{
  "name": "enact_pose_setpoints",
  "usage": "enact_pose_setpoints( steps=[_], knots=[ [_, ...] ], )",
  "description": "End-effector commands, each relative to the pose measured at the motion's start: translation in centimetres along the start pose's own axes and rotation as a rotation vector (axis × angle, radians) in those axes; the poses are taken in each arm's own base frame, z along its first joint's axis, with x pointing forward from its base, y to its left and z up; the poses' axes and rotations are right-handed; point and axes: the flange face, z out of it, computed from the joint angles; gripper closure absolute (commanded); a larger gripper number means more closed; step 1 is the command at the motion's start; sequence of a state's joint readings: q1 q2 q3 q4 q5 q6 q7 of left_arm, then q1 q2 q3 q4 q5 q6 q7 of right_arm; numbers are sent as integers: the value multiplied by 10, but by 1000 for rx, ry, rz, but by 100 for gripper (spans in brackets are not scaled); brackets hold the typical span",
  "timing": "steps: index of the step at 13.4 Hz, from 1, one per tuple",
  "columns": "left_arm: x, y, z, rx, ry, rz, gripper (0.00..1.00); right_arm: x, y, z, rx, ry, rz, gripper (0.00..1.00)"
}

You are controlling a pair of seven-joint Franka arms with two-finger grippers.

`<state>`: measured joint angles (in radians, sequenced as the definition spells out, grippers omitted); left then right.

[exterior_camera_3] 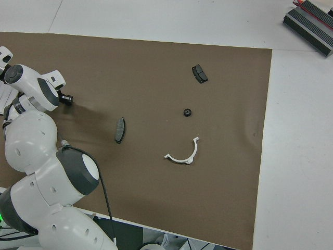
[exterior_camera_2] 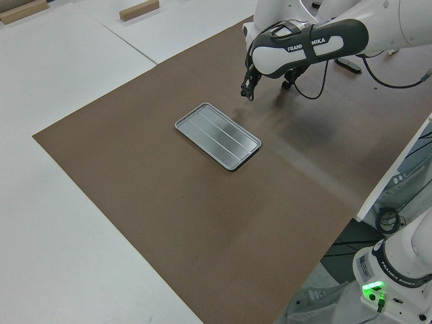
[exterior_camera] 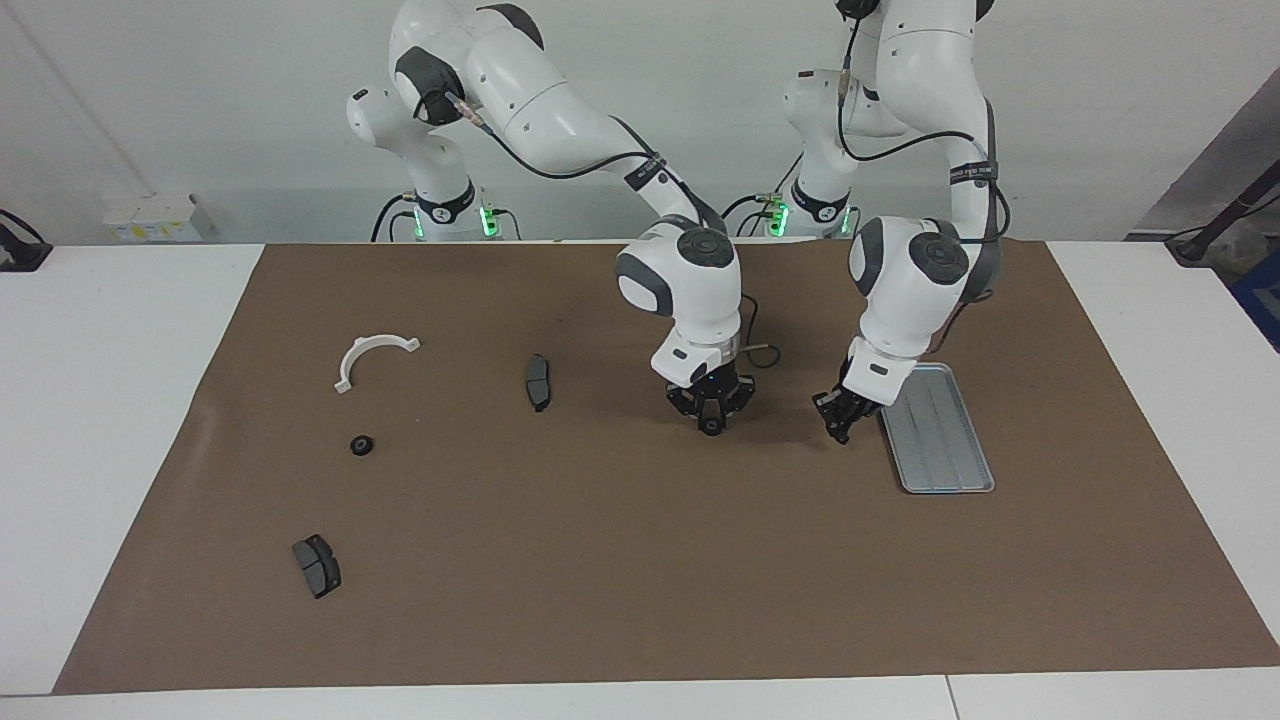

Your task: Place bearing gear from tray to pile

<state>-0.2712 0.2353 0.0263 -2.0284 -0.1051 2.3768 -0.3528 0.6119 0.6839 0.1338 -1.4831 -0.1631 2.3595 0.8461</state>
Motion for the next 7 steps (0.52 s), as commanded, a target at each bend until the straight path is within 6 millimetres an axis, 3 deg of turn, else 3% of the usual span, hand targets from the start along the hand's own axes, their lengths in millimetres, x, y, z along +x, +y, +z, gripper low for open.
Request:
enact_pose_setpoints(
  steps=[1, 2, 5, 7],
  knots=[
    [-5, 12, -4, -1, -6, -13, 100, 0, 4, 7, -1, 28, 20, 77],
    [-7, 16, -3, -1, -8, -18, 100, 2, 5, 6, -2, 30, 23, 77],
    [-9, 16, -2, 0, -10, -18, 100, 18, 19, 1, -8, 47, 49, 100],
    [-10, 17, -1, 1, -11, -17, 100, 32, 36, -2, -19, 56, 72, 100]
  ],
)
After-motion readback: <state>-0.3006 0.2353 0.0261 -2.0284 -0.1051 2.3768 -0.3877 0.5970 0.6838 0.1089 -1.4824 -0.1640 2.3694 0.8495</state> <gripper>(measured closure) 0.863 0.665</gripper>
